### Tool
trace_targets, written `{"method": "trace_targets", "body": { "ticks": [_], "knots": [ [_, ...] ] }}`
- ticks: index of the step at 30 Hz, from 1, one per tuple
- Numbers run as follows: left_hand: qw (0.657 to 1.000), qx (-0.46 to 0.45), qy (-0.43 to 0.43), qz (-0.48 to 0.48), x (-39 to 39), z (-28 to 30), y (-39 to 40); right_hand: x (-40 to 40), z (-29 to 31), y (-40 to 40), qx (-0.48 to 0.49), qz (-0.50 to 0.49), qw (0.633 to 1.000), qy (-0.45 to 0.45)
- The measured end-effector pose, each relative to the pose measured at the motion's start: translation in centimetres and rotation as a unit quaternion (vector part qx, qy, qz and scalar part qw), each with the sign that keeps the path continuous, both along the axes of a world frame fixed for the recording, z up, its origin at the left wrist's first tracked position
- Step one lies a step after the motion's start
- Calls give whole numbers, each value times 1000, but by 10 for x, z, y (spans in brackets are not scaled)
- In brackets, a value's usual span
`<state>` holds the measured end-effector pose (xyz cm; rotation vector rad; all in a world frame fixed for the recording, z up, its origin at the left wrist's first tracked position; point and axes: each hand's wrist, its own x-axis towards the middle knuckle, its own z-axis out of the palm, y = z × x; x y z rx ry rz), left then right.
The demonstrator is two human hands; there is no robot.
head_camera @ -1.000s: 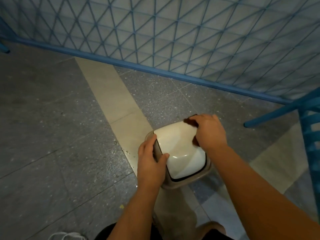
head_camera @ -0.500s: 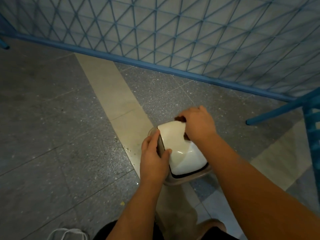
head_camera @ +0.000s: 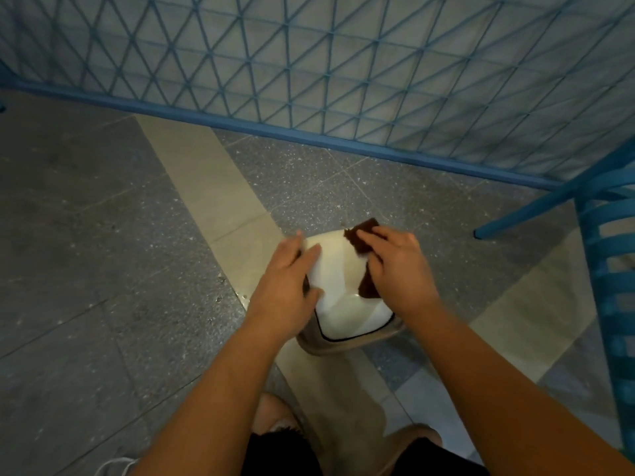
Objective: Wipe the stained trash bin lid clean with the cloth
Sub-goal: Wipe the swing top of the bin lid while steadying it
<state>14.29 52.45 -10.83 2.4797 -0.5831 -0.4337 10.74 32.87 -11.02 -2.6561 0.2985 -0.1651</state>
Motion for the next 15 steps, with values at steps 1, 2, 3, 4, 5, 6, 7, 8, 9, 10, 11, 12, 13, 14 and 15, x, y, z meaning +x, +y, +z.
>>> {"method": "trace_targets", "body": {
  "ticks": [1, 2, 3, 4, 5, 6, 7, 8, 9, 10, 11, 12, 13, 14, 15],
  "knots": [
    [998, 18, 10, -54, 5, 2, 1, -2, 1, 1, 3, 17, 1000, -8],
    [995, 36, 30, -89, 10, 4, 2, -4, 2, 0, 14, 21, 1000, -12],
    [992, 49, 51, -105, 15, 5, 4, -5, 3, 0, 30, 11, 999, -7],
    [991, 51, 66, -108, 21, 6, 6, -8, 2, 1, 39, -1, 999, -10],
    [991, 44, 73, -106, 26, 6, 9, -12, 0, 6, 39, -5, 999, -18],
    [991, 32, 77, -104, 30, 5, 12, -17, -4, 14, 33, 5, 999, -29],
    [992, 17, 77, -100, 33, 5, 14, -23, -9, 25, 28, 29, 998, -41],
    [993, 3, 75, -94, 35, 4, 15, -29, -14, 37, 26, 59, 997, -50],
    [993, -5, 74, -88, 36, 4, 14, -37, -19, 47, 25, 90, 994, -53],
    [994, -6, 73, -82, 36, 4, 13, -45, -24, 54, 26, 120, 991, -55],
    [994, -5, 73, -77, 36, 4, 11, -54, -26, 56, 23, 149, 987, -54],
    [994, -4, 74, -74, 35, 4, 10, -61, -28, 53, 18, 176, 983, -55],
    [994, -5, 74, -75, 35, 3, 9, -65, -30, 46, 9, 193, 979, -61],
    [994, -3, 72, -77, 35, 2, 9, -66, -30, 39, 4, 189, 980, -64],
    [994, -1, 68, -80, 36, 1, 9, -64, -30, 31, -1, 160, 985, -68]
  ]
}}
